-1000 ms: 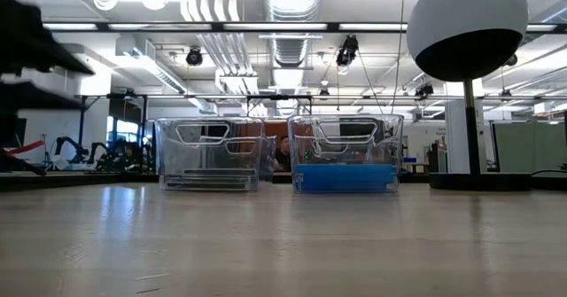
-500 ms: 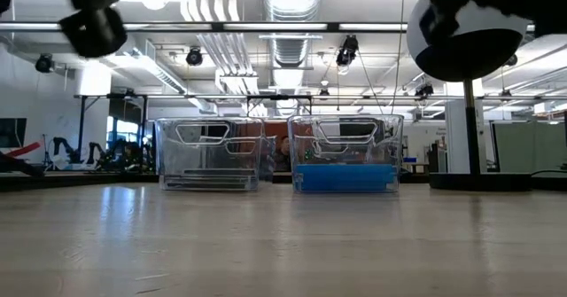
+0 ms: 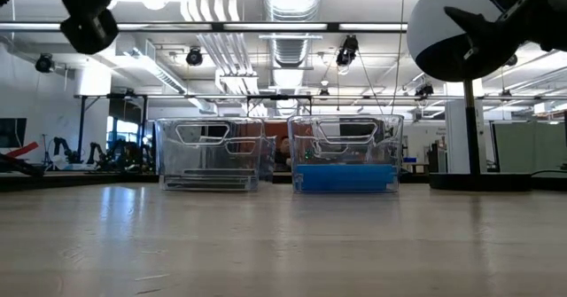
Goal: Pick & place jewel cases by type
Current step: Return to Home Position
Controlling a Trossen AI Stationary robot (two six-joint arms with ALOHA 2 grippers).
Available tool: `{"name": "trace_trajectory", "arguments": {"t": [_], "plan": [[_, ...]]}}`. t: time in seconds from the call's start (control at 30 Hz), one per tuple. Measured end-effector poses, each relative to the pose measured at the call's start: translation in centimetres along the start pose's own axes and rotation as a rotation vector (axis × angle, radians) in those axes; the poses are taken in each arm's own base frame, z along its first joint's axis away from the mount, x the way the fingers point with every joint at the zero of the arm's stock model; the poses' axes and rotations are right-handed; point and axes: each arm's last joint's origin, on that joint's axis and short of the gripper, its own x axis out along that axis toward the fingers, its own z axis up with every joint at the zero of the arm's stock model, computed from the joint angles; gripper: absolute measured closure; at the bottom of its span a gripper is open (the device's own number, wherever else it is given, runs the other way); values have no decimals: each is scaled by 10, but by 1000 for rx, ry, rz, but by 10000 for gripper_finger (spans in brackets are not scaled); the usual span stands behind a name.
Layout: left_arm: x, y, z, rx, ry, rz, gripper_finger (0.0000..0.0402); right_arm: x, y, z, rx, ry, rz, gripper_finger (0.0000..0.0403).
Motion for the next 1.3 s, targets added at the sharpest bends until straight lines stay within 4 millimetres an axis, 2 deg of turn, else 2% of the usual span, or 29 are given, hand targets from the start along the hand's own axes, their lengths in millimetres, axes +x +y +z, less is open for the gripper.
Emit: {"name": "trace_trajectory", "arguments": {"t": [0.2, 0.37, 0.5, 0.77, 0.93, 1.1, 1.3], "plan": [[-22, 12, 10, 48, 17, 50, 266, -11, -2, -7, -68, -40, 21, 200], [-38, 26, 14, 78, -13, 185, 266, -15, -7, -16, -59, 45, -26, 200], [-48, 34, 17, 26, -88, 294, 266, -15, -10, -22, -48, 104, -58, 200], [-53, 38, 16, 57, -71, 310, 266, -16, -14, -28, -36, 171, -94, 200], [-53, 40, 15, 58, -80, 346, 266, -22, -11, -26, -42, 136, -76, 200], [-53, 40, 15, 21, -85, 343, 266, -22, -7, -19, -52, 68, -33, 200], [-52, 40, 15, 24, -80, 343, 266, -22, -6, -19, -51, 71, -24, 200]]}}
